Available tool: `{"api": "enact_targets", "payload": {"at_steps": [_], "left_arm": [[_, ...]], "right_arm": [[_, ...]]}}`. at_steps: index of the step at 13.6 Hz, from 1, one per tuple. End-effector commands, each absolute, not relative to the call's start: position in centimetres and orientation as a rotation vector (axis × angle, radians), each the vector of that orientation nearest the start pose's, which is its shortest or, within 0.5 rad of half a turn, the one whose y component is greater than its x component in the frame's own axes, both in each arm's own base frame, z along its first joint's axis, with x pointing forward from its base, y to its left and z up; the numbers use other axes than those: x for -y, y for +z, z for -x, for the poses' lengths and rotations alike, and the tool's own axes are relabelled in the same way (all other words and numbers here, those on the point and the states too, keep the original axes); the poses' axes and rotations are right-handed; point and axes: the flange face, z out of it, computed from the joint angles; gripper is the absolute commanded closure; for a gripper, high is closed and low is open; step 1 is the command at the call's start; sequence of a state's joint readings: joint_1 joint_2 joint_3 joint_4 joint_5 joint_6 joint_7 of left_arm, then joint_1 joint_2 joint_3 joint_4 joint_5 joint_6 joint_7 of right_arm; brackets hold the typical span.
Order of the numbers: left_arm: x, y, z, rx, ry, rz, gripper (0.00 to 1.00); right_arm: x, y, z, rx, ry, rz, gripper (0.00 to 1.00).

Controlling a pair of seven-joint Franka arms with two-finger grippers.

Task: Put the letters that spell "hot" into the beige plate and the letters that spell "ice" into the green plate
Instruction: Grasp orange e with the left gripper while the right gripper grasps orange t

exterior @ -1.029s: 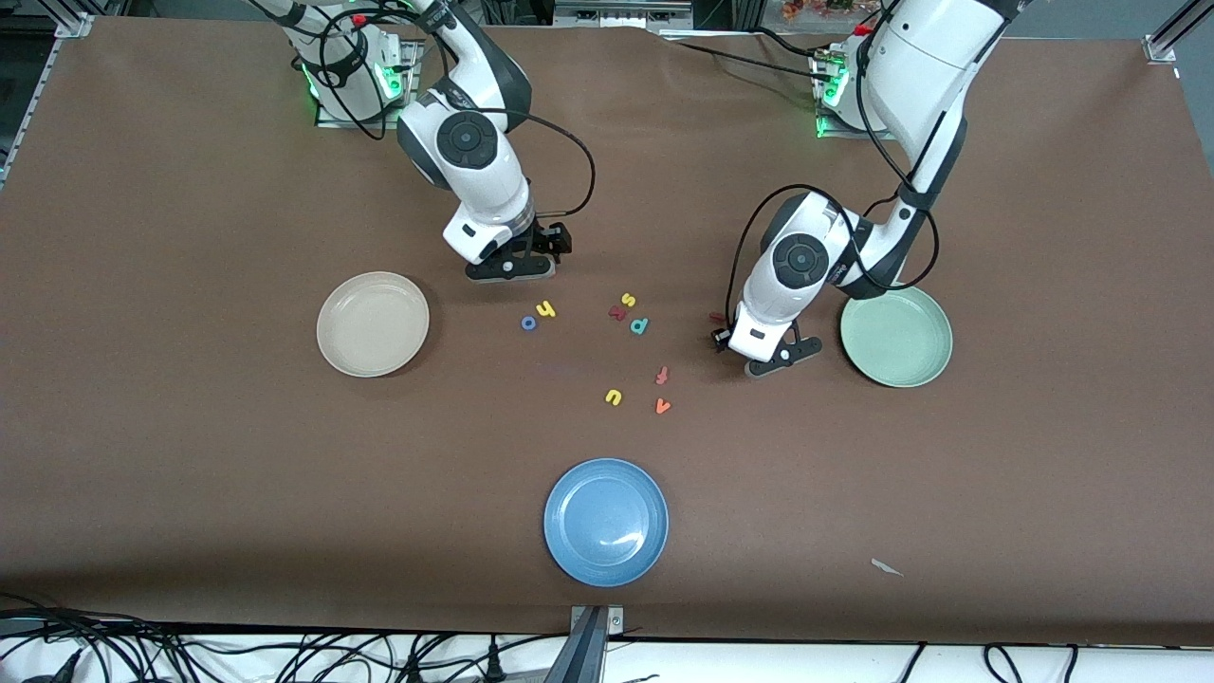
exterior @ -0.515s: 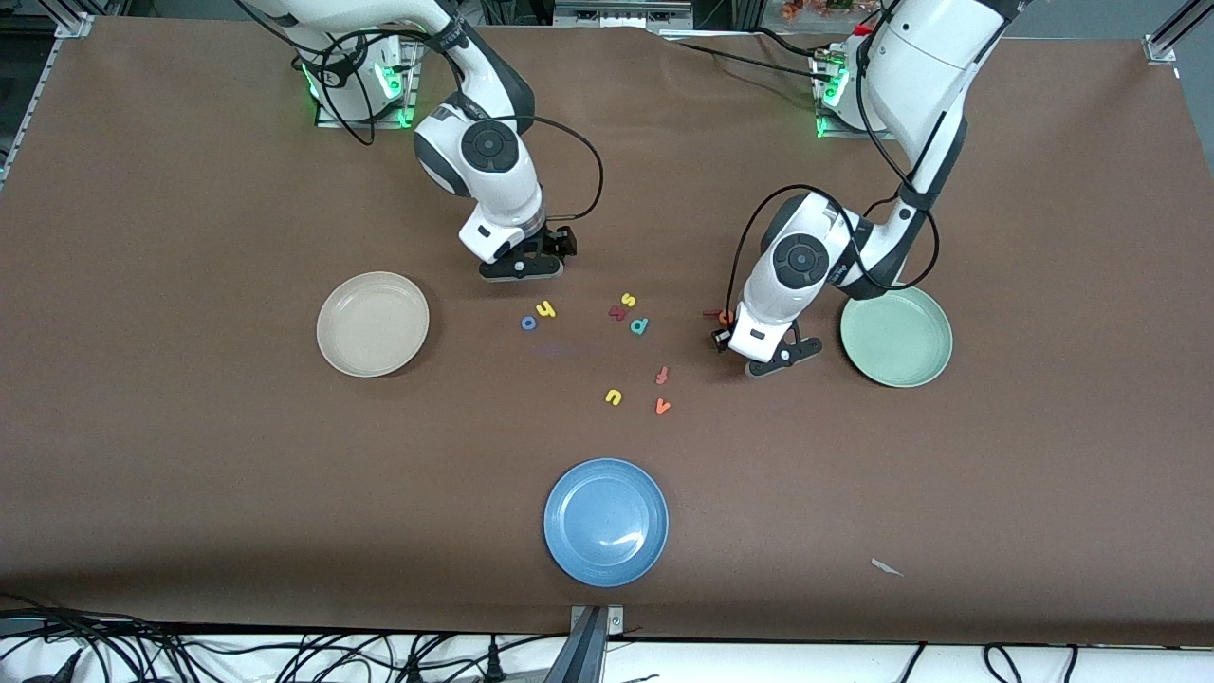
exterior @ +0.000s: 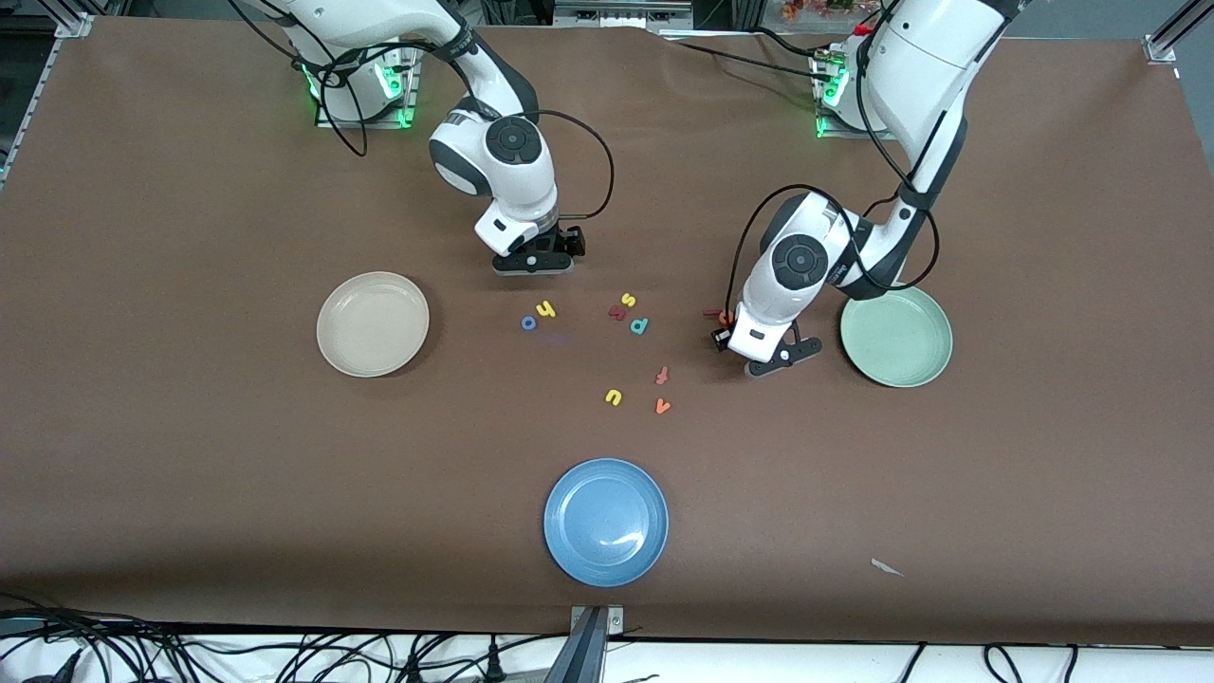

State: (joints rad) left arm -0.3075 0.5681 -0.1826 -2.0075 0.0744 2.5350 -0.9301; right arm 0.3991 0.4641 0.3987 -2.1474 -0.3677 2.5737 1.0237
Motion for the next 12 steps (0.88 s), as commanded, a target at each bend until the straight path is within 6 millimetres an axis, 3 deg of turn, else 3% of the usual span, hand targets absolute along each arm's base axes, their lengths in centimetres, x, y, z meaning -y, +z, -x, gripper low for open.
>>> {"api": "enact_targets", "payload": {"at_steps": [1,3,8,12], "left_arm": [[29.2,17.8,-52.2,0.637,0.11,3.08,0.71],[29.5,18.2,-51.8,0.654,0.128,3.065,0.71],[30.3,18.8,-50.7,0.621,0.188,3.038,0.71],[30.4,18.7,-50.4,0.619,0.214,3.022,0.7]], "right_arm": [[-41.9,19.1,-38.3,0.078,-0.072,3.122,0.0],[-42.2,18.6,-37.9,0.103,-0.079,3.127,0.02],[-42.3,18.4,-37.8,0.142,-0.097,3.128,0.18],[-42.3,18.5,-38.1,0.143,-0.11,3.115,0.19]]}}
